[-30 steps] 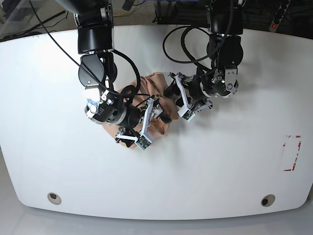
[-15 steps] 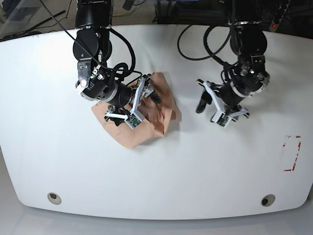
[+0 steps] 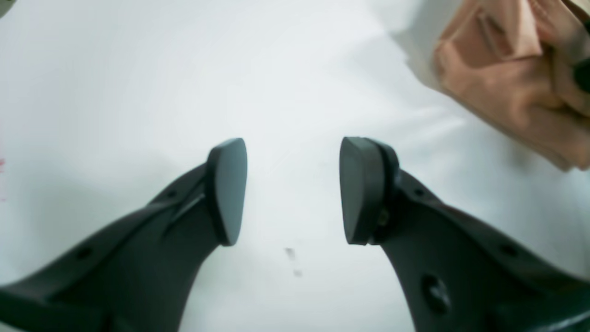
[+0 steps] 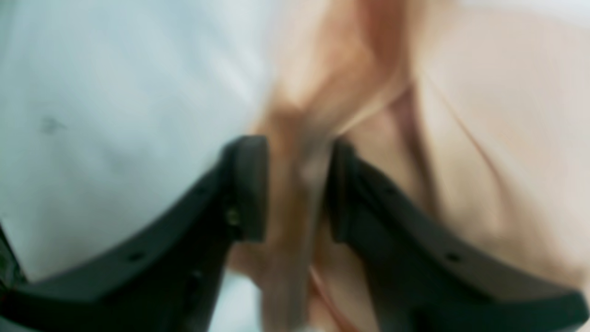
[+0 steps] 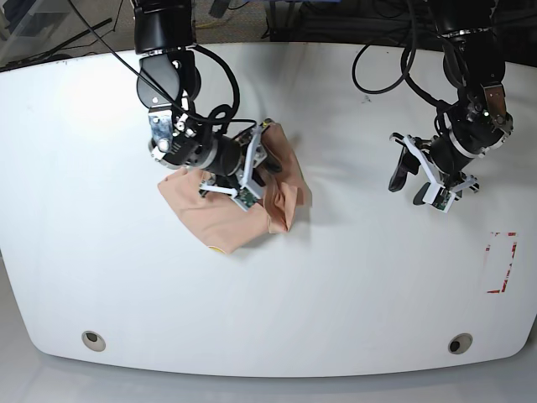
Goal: Fold the T-shirt properly
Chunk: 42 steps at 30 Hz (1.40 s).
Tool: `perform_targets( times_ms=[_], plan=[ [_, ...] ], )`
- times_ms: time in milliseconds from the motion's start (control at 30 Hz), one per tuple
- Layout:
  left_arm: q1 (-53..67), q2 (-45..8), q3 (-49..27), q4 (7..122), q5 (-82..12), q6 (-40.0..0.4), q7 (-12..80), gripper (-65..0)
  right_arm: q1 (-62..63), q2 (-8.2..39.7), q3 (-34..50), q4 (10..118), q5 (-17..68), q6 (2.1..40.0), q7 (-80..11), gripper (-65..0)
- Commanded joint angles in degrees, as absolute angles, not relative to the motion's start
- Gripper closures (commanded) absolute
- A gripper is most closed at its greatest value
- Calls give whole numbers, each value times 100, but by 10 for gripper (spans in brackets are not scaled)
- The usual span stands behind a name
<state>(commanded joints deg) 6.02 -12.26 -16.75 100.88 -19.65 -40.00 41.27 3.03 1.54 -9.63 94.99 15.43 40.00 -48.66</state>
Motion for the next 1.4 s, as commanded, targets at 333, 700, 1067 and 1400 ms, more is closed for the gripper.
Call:
perform_targets(
  times_ms=[333, 700, 1067, 1400],
  plan=[
    [629, -1191, -1675, 10053, -1965, -4000, 4127, -293, 207, -4, -1604, 9402, 1490, 4000, -4866, -193],
    [602, -1182, -1552, 10070, -1965, -4000, 4127, -293, -154, 338, -1077, 10642, 1552, 3776, -5429, -195],
    [602, -1182, -1191, 10062, -1965, -4000, 4119, -293, -409, 690, -409, 10624, 1499, 3776, -5402, -460],
    [602, -1182, -1138, 10018, -1965, -4000, 4110, -293, -488, 690, -453, 10000, 1499, 3820, -5103, -265]
  ],
)
